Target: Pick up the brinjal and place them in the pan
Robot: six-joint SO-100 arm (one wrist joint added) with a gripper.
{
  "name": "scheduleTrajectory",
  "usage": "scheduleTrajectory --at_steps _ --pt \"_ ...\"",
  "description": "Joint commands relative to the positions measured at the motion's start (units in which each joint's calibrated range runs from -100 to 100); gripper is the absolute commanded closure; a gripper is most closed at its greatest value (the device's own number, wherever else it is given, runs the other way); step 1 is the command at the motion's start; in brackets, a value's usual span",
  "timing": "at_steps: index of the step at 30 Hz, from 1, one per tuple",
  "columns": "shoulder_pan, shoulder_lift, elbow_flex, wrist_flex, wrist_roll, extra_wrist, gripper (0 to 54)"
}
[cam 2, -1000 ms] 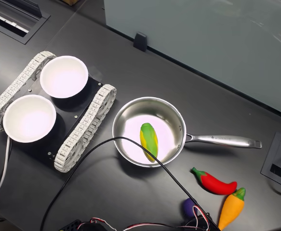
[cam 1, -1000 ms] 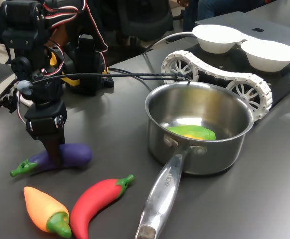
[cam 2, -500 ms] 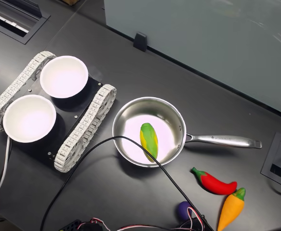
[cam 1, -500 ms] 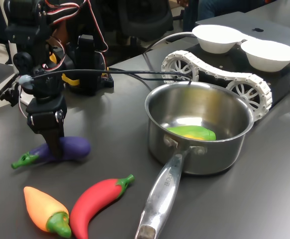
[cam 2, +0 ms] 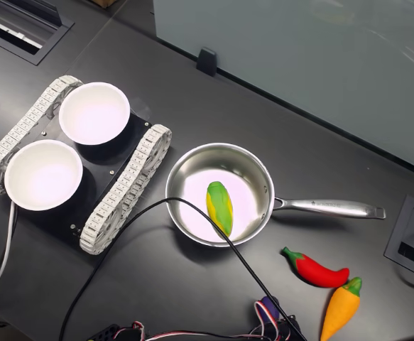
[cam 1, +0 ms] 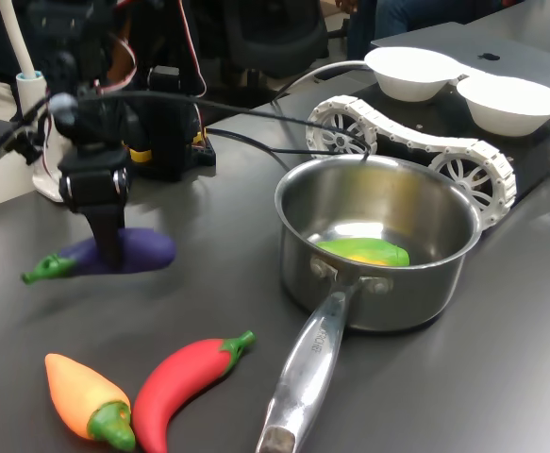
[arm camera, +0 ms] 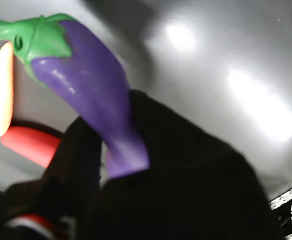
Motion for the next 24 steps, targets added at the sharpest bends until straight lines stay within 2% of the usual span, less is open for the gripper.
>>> scheduleTrajectory --at_steps 1,7,24 --pt "-0.46 -10.24 1.10 -2.76 -0.93 -0.40 53.6" --pt "-0.34 -18.76 7.01 -5.40 -1.12 -0.32 53.6" --pt "-0.69 -32.77 12.91 -9.24 -2.88 -0.49 53.6"
